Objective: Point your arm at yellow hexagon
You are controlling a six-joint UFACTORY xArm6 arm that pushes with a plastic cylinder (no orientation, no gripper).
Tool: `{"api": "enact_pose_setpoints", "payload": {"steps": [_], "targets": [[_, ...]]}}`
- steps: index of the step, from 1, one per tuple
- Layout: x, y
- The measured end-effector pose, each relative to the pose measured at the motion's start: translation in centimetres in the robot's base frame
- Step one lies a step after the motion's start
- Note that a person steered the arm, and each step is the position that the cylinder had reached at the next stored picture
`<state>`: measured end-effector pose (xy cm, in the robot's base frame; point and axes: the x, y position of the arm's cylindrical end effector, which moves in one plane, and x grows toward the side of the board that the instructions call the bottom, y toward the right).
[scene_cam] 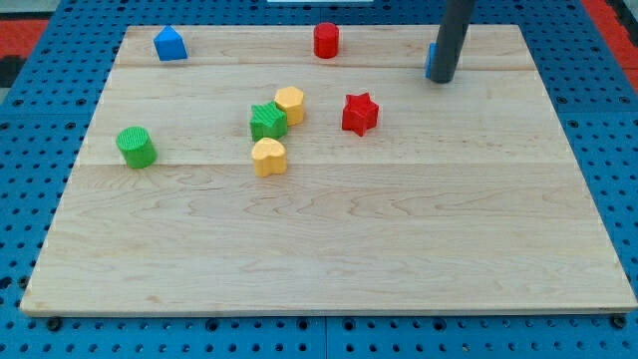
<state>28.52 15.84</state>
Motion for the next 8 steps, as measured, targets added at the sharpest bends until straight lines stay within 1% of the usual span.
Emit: {"api": "enact_pose_setpoints", "payload": {"steps": [1,2,3,6,7,8], "targets": [[-4.0,0.8],[-3.8,2.5],[0.3,-2.1],[0.5,-2.2],[2.6,-2.5],[2.7,-7.7]]}}
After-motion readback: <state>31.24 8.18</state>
